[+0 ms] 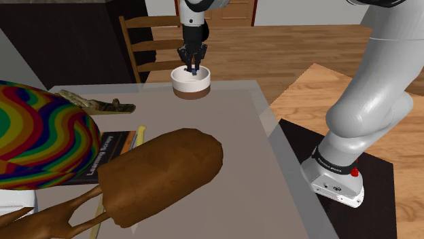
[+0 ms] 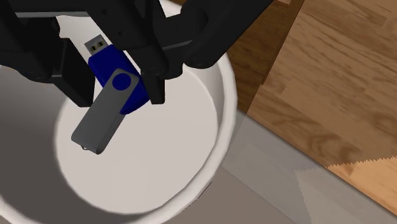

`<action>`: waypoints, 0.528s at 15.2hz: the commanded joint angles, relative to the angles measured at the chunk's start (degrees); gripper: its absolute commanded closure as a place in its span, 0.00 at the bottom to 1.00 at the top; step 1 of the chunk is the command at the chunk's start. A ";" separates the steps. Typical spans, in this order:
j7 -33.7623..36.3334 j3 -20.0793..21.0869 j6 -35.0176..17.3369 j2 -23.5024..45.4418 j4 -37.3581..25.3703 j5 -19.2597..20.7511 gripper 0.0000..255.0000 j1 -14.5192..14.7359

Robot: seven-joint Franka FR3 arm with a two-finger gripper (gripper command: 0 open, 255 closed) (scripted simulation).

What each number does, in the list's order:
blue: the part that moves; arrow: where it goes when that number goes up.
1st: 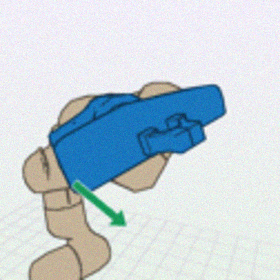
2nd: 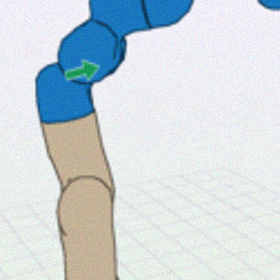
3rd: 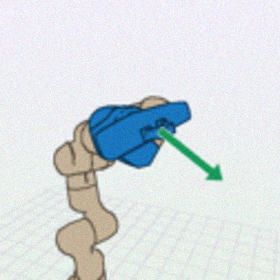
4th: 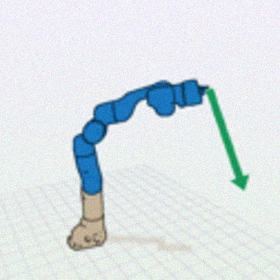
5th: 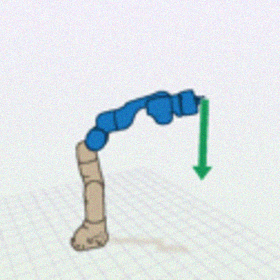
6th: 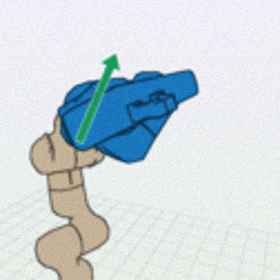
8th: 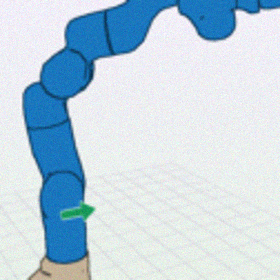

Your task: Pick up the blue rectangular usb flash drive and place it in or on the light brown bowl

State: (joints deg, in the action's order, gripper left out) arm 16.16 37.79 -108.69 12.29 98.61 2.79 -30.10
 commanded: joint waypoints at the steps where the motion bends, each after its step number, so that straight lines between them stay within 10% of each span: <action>1: 0.01 0.00 -0.09 0.02 0.06 0.02 1.00 0.01; 4: 0.01 0.00 -0.08 0.02 0.06 0.01 1.00 0.01; 5: 0.01 0.00 -0.08 0.02 0.06 0.01 0.00 0.01; 8: 0.01 0.00 -0.08 0.02 0.06 0.01 0.00 0.01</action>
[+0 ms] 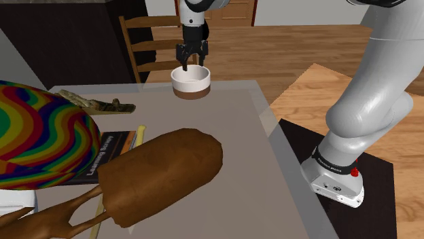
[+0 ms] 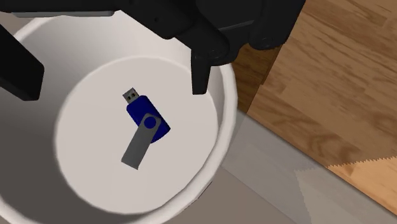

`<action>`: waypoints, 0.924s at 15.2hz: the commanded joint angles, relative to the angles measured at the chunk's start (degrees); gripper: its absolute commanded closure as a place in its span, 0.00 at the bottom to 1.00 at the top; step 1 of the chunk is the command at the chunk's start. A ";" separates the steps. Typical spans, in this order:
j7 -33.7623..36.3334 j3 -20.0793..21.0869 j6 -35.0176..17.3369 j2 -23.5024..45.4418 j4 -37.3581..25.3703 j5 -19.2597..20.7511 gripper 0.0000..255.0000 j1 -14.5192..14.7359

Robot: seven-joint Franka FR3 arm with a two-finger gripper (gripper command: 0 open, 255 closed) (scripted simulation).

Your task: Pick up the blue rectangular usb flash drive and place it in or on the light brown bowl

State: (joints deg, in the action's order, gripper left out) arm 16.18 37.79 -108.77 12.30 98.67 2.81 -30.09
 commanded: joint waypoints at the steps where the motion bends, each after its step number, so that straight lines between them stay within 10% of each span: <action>1: 0.00 0.00 0.00 0.00 0.00 0.00 0.00 0.00; 14: -0.33 0.12 7.11 -0.63 -6.61 -0.46 0.00 -0.09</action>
